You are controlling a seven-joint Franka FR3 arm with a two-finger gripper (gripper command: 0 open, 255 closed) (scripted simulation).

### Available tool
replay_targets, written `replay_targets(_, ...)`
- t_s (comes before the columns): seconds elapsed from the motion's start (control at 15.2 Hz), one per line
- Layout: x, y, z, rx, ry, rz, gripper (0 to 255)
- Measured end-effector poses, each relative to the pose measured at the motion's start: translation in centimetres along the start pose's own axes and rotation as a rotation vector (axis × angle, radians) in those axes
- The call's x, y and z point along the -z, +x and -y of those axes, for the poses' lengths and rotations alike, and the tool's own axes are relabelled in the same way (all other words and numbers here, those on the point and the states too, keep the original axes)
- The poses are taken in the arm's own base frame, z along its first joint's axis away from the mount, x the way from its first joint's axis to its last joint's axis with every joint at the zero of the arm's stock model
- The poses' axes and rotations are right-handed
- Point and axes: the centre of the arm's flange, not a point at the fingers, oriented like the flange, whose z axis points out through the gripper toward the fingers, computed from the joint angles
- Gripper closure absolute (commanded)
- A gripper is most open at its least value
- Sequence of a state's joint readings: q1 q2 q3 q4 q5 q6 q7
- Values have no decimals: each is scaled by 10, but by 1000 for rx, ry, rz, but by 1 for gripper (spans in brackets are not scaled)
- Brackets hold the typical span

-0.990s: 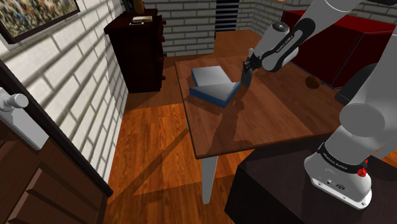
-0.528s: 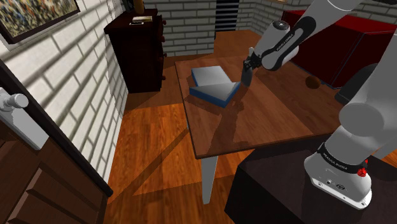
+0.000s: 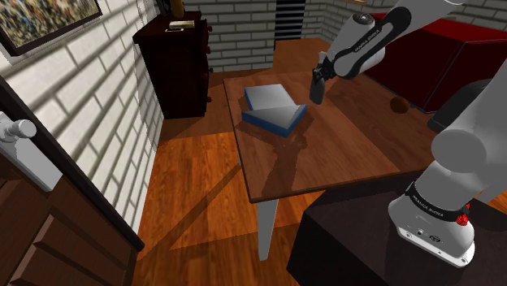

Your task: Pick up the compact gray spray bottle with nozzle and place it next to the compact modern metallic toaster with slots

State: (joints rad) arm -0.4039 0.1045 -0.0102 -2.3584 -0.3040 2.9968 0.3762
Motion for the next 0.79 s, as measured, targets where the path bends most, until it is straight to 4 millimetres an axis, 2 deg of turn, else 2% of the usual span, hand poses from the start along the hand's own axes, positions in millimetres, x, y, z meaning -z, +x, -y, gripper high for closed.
replay_targets(0.79, 56, 34, 1, 0, 0, 0, 255)
